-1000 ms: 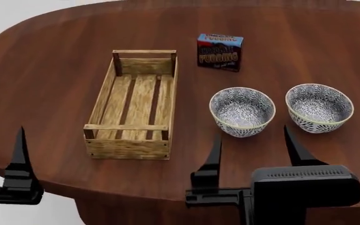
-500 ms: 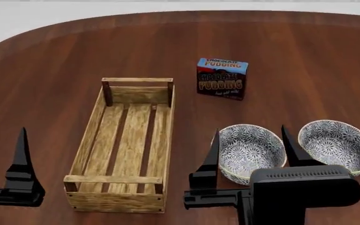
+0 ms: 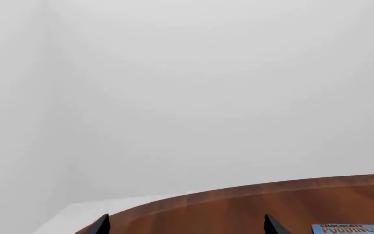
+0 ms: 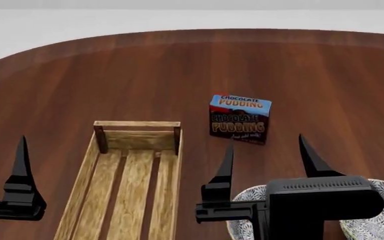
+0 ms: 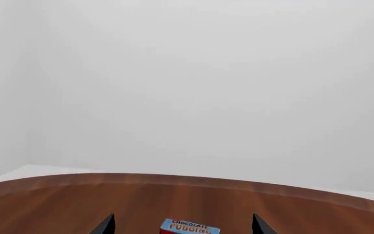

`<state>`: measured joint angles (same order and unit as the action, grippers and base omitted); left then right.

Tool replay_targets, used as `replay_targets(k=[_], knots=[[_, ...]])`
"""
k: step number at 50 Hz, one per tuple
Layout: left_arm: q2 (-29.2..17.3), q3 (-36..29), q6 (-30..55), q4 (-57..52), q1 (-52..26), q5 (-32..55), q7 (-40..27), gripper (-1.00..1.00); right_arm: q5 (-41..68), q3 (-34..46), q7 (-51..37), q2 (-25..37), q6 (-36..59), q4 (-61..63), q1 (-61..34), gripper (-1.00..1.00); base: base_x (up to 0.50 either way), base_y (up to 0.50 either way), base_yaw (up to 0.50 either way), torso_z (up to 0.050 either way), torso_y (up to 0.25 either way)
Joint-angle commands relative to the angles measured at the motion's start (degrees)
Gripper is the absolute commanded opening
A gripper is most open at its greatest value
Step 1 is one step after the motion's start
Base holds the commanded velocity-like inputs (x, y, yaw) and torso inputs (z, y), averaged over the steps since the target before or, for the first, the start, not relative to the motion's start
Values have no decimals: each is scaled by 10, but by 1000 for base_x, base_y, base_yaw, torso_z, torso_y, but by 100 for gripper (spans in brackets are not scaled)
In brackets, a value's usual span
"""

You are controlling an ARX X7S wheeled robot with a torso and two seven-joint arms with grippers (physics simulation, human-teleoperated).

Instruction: Stack the left bowl on the right bowl and place them in the tray.

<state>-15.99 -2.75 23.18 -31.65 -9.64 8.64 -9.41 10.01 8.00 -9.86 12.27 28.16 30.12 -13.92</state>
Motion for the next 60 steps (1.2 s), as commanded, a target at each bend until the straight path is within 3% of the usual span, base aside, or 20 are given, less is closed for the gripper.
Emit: replay_targets(k=[1,10,16,21,23,33,60], knots=[[-3,-2,0,0,-1,2,-3,100,5,0,-5,0,0,-5,-2,100,500,0,0,0,0],[-4,-5,0,1,-1,3,-4,100,20,-6,-7,-3,7,-8,-5,100,499,0,0,0,0],[-4,3,24,-9,2,30,2,100,18,-2,-8,-1,1,-8,-4,100,-11,0,0,0,2],[-8,3,-32,-23,30,9,-3,100,17,1,-10,0,2,-8,-4,100,0,0,0,0,0],[-1,26,-16,-26,28,54,5,100,17,3,-10,1,2,-7,-4,100,0,0,0,0,0],[-17,4,-15,-17,41,29,9,100,19,5,-12,4,-3,-12,-4,100,0,0,0,0,0],[-32,-7,-10,-19,42,15,1,100,27,10,-17,10,-8,-13,-5,100,0,0,0,0,-247]])
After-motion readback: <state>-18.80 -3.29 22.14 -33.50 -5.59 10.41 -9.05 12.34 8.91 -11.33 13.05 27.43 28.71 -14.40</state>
